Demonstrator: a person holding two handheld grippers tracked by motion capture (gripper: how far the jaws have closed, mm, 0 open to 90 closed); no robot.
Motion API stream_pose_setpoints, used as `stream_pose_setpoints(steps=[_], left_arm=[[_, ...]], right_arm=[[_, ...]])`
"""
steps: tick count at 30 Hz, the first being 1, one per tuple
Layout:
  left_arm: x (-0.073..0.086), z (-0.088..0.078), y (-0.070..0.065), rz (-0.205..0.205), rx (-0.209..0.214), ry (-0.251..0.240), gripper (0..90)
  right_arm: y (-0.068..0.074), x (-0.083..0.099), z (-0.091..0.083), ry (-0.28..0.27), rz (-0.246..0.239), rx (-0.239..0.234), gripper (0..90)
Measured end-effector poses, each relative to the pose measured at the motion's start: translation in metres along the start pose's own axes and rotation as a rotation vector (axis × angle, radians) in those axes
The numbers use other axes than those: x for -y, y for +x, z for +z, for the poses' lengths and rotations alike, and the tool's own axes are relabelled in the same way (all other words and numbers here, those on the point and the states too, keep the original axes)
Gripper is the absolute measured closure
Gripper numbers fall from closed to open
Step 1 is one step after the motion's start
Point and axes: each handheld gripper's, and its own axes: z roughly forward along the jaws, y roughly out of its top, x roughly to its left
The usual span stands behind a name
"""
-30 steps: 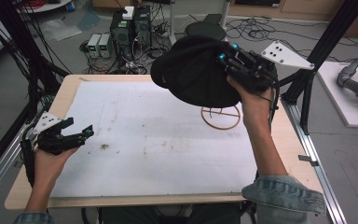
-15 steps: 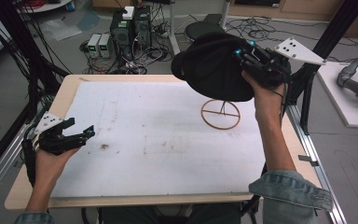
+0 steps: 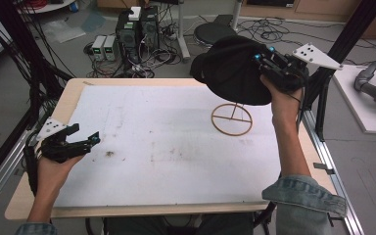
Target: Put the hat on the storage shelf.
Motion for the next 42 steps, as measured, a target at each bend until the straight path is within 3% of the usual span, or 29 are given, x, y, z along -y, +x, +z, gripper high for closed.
stream_pose_setpoints(steps=[9, 17, 22, 35, 42], left_arm=[[0.0, 0.0, 0.001, 0.003, 0.001, 0.002, 18.3], [-0.001, 0.0, -0.001, 0.006, 0.005, 0.0, 18.3], [0.0, 0.001, -0.001, 0.006, 0.004, 0.004, 18.3], [0.0, 0.0, -0.001, 0.007, 0.004, 0.001, 18.3], [0.0, 0.001, -0.003, 0.007, 0.008, 0.001, 18.3]], right_arm=[[-0.012, 0.011, -0.001, 0.013, 0.02, 0.026, 70.3], [-0.022, 0.025, 0.0, 0.069, 0.027, 0.071, 70.1], [-0.03, 0.039, -0.002, 0.08, 0.072, 0.072, 70.1], [-0.025, 0.055, 0.009, 0.152, 0.075, 0.062, 68.4], [-0.026, 0.058, 0.01, 0.163, 0.086, 0.056, 65.5]])
